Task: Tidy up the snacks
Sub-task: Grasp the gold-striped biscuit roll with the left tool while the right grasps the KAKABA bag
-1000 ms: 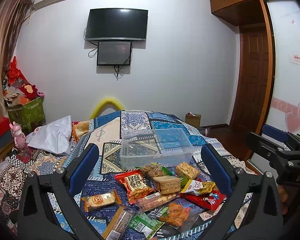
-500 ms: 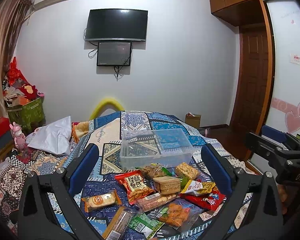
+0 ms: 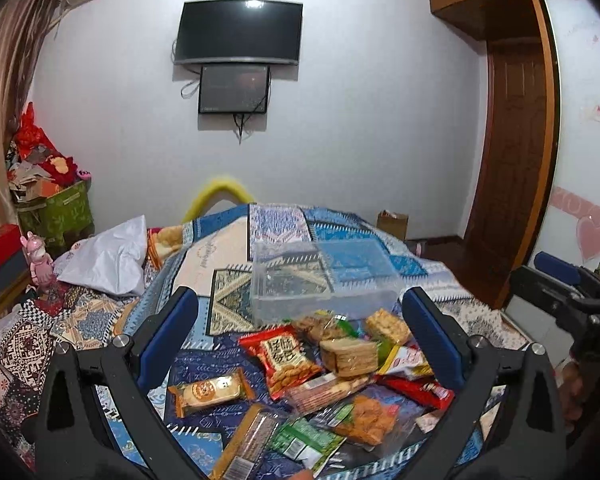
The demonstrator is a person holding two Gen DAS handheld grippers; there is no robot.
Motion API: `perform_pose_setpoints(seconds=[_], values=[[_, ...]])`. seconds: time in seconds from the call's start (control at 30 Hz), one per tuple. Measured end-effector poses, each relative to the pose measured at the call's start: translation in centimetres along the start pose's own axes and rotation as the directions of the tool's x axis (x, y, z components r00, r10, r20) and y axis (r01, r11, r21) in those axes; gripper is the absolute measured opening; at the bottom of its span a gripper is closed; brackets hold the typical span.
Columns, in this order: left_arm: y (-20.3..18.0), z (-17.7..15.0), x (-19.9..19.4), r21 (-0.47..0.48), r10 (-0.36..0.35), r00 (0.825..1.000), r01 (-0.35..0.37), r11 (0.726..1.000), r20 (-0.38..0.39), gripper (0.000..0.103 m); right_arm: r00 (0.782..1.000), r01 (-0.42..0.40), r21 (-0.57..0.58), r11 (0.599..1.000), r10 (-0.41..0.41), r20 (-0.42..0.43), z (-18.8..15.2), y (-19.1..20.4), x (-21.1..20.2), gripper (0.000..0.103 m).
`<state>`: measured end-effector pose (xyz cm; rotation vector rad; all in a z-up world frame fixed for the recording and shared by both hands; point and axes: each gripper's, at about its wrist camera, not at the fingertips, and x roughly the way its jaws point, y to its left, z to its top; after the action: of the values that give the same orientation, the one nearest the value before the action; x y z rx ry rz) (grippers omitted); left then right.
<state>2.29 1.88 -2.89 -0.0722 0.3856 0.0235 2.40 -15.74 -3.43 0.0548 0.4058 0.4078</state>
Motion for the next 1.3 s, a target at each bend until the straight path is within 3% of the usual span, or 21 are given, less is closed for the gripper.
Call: perform_pose_setpoints(seconds=[0.27,0.33,0.43,0.6,0.73,0.87,1.07,1.2,1.3], values=[[1.9,-3.0,3.8,0.047,0.025,0.987,-0.018,0.999,-0.16,0.102,0.986,0.017,0.026,1.0,-0.012,-0.167,-2.3,-2.7,3.5,0.103],[2.5,-4.0,4.8,0.048,0.017,0.977,-0.007,0.999,-0.211,0.091,0.977,0.05,0.002,0.999,-0.048,-0.206,-3.2,-3.0,4.4,0.103],[3.6,-5.6,6.3,0.025,-0.001,0.954,0.009,1.0,-0.3,0.085,0.963,0.07,-0.026,0.997,-0.075,-0.259,-4.4,-3.4,5.5,0.103],[4.8,-8.1,7.8,0.018,-0.001,0.917,0.008,1.0,-0.398,0.078,0.94,0.022,0.025,0.999,-0.012,-0.34,-6.1,-4.6,7.0,0.096],[5.5,-10.1,8.6,0.01,-0.011,0.884,0.017,1.0,-0.467,0.072,0.907,-0.009,0.049,0.999,0.028,-0.42,-7.5,-5.0,8.4,0.087],[6.4,-11.5,9.0,-0.005,-0.016,0.855,0.015,1.0,-0.518,0.066,0.874,-0.032,0.053,0.998,0.054,-0.484,-8.9,-5.1,9.5,0.084],[6.7,-13.2,9.2,-0.044,-0.063,0.819,0.046,0.998,-0.57,0.066,0.86,-0.016,0.017,1.0,0.022,-0.509,-9.3,-5.2,10.4,0.084],[6.7,-13.8,9.7,-0.054,-0.073,0.808,0.051,0.997,-0.585,0.064,0.858,-0.032,0.055,0.998,0.055,-0.511,-8.4,-5.6,11.3,0.084],[7.0,-13.9,10.0,-0.097,-0.114,0.804,0.07,0.993,-0.584,0.055,0.85,-0.042,0.048,0.998,0.061,-0.523,-8.0,-5.5,12.1,0.084]])
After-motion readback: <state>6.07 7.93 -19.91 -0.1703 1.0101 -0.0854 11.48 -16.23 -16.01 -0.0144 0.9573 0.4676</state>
